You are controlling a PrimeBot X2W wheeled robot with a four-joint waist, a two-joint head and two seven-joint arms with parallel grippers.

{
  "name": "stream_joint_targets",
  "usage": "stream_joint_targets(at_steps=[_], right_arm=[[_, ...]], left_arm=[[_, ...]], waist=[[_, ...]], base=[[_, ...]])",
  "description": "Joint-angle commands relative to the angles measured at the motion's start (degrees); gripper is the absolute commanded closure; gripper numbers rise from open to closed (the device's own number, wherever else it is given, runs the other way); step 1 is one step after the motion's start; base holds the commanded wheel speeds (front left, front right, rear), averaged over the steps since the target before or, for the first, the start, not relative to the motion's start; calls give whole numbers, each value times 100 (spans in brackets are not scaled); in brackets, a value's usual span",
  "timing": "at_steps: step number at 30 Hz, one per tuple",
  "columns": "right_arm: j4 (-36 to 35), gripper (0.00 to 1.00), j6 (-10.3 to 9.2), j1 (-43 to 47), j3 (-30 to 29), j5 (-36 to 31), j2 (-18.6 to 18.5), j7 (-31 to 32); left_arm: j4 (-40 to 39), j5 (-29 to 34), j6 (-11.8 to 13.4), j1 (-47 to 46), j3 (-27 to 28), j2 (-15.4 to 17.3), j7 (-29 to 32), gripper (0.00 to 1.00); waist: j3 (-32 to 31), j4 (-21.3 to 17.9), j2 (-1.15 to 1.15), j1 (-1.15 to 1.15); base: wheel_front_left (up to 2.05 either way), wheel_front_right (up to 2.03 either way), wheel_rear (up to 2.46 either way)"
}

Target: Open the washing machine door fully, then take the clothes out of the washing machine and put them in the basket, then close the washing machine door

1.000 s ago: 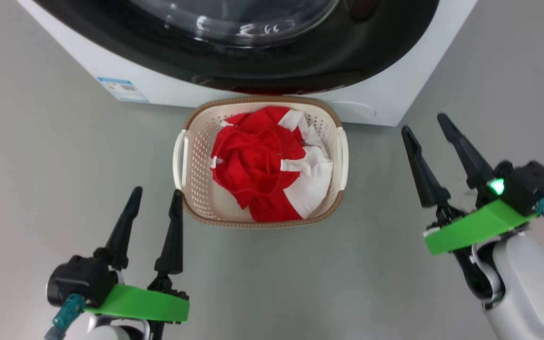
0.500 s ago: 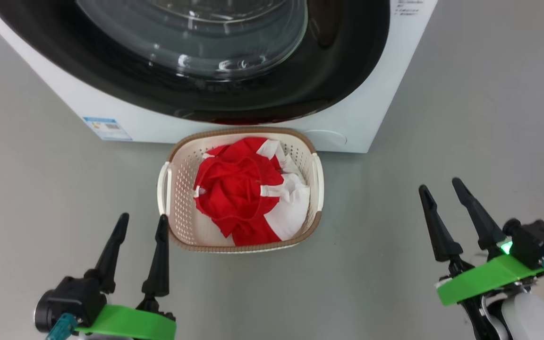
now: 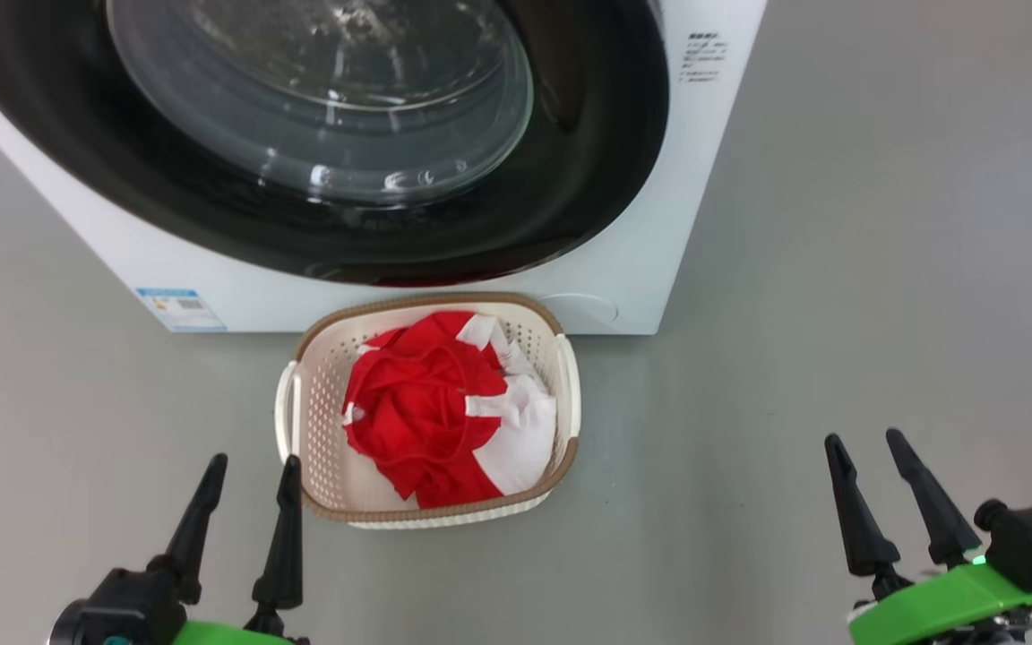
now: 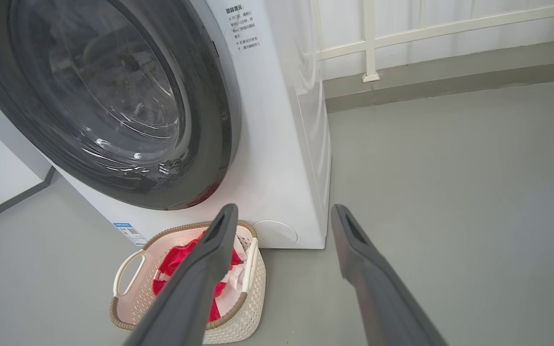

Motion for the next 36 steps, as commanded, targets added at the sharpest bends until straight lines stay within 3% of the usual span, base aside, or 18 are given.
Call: stream_joint_targets(at_steps=[1,36], right_arm=[[-145,0,-6,76,72,-31,-45,-35],[-235,0,-6,334,-246,-114,38,-35]], left_arm=[[-113,72,-46,30,221,75,-46,0],[-246,-86,-127,215,262,75,-46,0]], waist=[[-97,-87,0,0],[-157,-201,0,0]], base=[[0,0,0],[0,0,0]])
